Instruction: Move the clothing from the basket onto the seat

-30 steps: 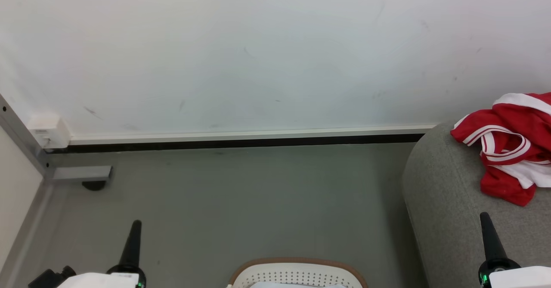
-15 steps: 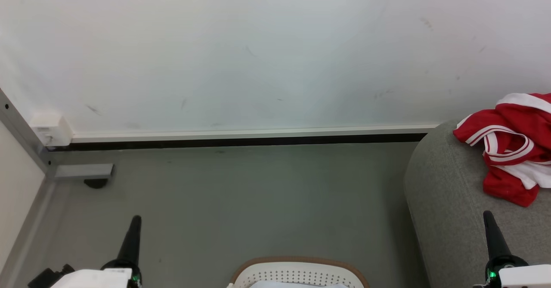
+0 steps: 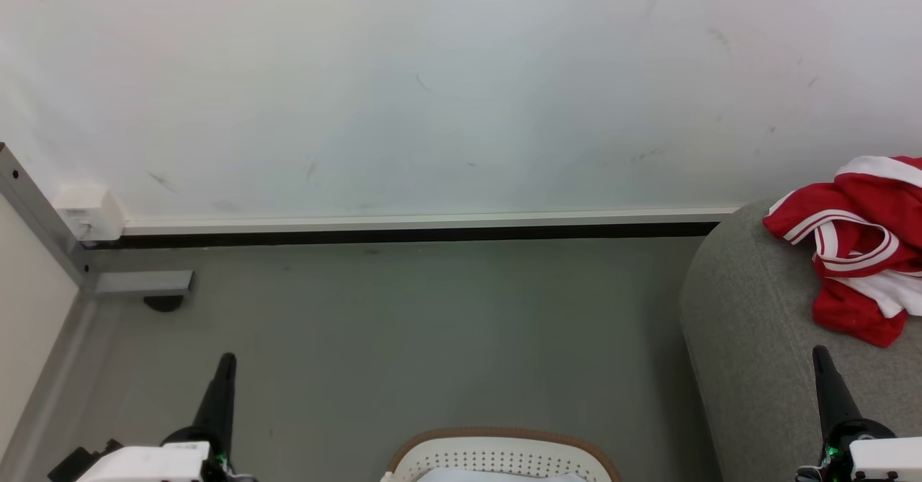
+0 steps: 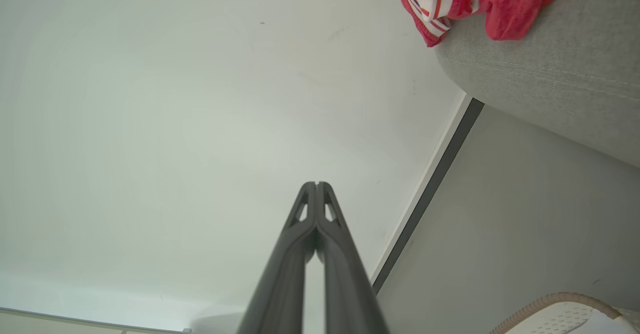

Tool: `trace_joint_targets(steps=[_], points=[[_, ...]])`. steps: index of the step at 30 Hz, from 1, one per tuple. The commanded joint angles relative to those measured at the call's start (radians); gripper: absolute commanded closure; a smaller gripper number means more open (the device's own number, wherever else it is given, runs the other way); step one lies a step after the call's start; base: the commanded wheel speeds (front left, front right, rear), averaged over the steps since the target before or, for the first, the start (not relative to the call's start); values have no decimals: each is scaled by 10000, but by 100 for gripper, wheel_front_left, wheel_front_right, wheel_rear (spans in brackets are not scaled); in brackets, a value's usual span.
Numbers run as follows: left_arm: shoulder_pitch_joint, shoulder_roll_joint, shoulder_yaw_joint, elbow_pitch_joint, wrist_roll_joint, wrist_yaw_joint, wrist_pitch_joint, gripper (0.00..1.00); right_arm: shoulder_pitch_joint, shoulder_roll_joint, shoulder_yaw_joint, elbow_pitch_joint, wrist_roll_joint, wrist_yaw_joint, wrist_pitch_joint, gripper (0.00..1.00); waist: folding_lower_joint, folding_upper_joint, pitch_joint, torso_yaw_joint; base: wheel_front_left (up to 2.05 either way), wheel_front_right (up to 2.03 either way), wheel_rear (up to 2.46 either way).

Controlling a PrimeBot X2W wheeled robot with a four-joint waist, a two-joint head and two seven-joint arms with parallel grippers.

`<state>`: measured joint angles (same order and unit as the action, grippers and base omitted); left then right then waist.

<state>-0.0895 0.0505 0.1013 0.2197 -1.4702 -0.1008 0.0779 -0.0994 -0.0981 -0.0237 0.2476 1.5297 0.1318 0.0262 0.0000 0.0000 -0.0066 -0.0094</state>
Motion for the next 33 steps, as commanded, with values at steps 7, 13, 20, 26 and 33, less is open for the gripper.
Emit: trace_joint_targets(steps=[7,13,20,26,33], points=[[-178,23,99,-58,-596,18,163,100,-159,-108,-86,-3,641,-18,117,100,0,0,18,30,0,0,0],[-226,13,129,-63,-1017,25,267,100,-200,-126,-123,10,1026,-19,197,100,0,0,35,57,0,0,0],[-269,5,166,-68,-1452,31,385,100,-212,-143,-166,23,1497,-21,291,100,0,0,54,89,0,0,0],[-270,3,169,-66,-1469,32,404,100,-214,-152,-150,22,1504,-21,289,100,0,0,57,92,0,0,0],[-269,5,167,-67,-1469,32,404,100,-212,-165,-131,19,1515,-21,272,100,0,0,57,92,0,0,0]])
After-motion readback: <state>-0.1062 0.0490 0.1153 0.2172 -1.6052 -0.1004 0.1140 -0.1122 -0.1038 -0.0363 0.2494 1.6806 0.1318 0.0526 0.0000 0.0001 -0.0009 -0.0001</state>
